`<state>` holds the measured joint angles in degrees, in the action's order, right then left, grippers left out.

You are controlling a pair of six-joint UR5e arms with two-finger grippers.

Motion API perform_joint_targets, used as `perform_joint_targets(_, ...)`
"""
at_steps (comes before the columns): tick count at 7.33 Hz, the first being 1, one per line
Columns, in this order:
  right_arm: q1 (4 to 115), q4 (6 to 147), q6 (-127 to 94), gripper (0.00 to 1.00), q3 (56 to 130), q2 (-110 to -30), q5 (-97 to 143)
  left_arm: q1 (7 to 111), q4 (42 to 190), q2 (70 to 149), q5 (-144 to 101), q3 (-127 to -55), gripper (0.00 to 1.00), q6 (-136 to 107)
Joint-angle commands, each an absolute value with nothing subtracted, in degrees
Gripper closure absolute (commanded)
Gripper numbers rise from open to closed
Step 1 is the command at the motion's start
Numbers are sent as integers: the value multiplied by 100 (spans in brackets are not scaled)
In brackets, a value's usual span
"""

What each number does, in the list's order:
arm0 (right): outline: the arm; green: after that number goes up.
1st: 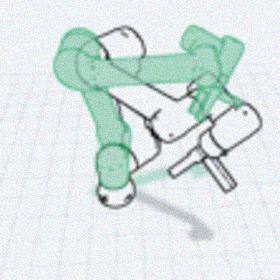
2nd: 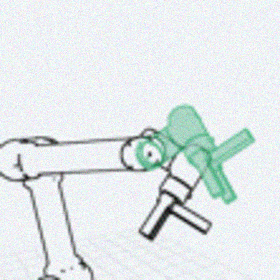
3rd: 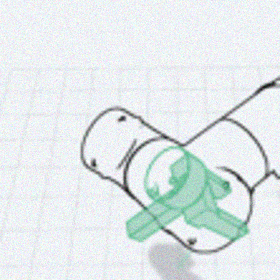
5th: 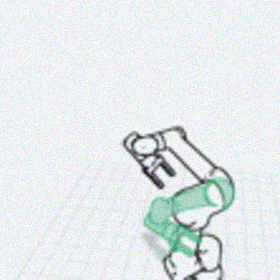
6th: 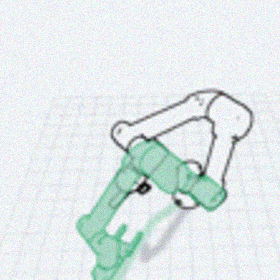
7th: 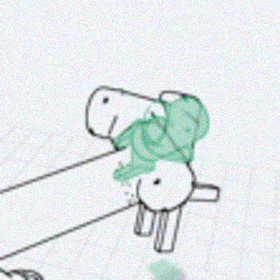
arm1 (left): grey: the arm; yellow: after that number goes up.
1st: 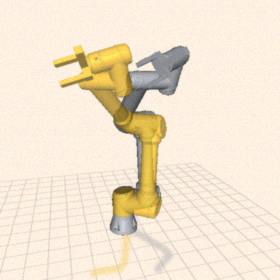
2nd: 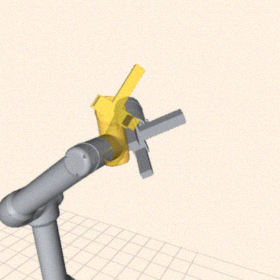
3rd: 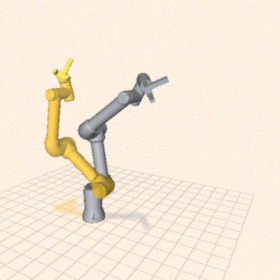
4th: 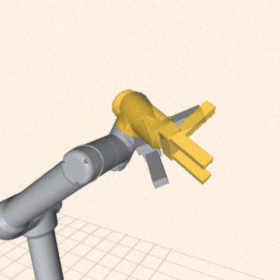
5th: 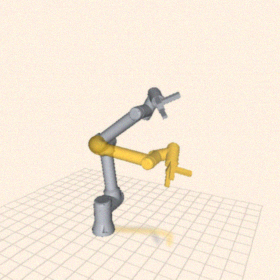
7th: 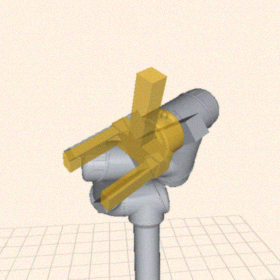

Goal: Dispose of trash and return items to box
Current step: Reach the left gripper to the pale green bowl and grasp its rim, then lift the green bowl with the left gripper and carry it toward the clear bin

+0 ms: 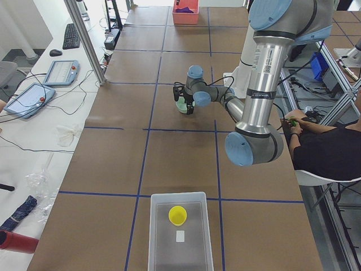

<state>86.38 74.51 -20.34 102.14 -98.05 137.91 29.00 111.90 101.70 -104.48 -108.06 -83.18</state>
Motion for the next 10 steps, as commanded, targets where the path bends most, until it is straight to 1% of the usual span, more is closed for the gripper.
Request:
perform_joint_targets(1,8622,7453,-2030,0,10213,-9800,13790,2874,11188,10178,-10415,-10749,43,-8323)
perform_joint_targets(2,8622,7453,-2004,0,10222,-9800,13790,2874,11188,10195,-10415,-10671,56,-8323)
perform_joint_targets(3,8622,7453,-1969,0,10222,-9809,13790,2874,11188,10195,-10415,-10635,62,-8323)
perform_joint_targets(5,8622,7453,-1960,0,10230,-9809,13790,2874,11188,10204,-10415,-10565,64,-8323)
perform_joint_targets(6,8622,7453,-1960,0,10230,-9817,13790,2874,11188,10204,-10415,-10564,75,-8323)
perform_joint_targets(7,8622,7453,-1951,0,10230,-9809,13781,2874,11188,10265,-10415,-10564,94,-8323)
perform_joint_targets(8,8622,7453,-1951,0,10230,-9817,13773,2891,11180,10266,-10424,-10643,100,-8323)
perform_joint_targets(10,8622,7471,-1942,0,10222,-9861,13737,3031,11136,10170,-10459,-11028,100,-8315)
